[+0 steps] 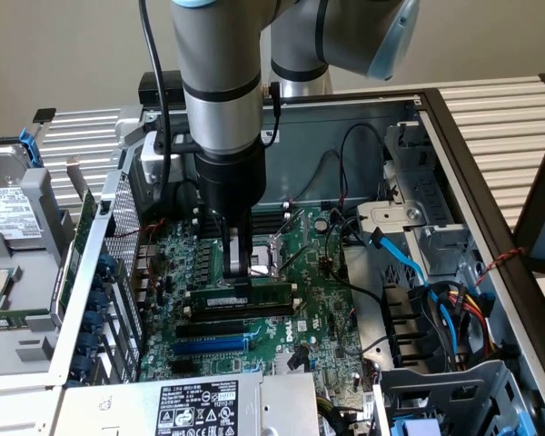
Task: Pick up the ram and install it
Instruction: 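Insert the ram into the slot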
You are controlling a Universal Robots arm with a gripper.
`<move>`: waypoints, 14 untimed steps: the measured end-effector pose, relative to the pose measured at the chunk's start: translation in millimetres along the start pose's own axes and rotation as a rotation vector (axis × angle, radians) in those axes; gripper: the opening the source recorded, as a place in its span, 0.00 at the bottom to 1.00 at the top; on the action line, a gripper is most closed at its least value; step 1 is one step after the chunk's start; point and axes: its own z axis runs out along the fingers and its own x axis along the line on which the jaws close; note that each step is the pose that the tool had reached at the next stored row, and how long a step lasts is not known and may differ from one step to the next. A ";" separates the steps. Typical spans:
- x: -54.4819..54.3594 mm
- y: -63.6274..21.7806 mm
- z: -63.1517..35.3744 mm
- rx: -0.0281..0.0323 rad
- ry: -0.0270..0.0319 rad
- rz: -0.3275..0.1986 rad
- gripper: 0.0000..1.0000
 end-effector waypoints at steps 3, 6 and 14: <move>0.0 0.0 0.0 -0.0001 0.0002 0.000 0.12; 0.0 0.0 0.0 -0.0001 0.0002 0.000 0.12; -0.1 -0.1 -0.5 0.0002 0.0018 0.000 0.12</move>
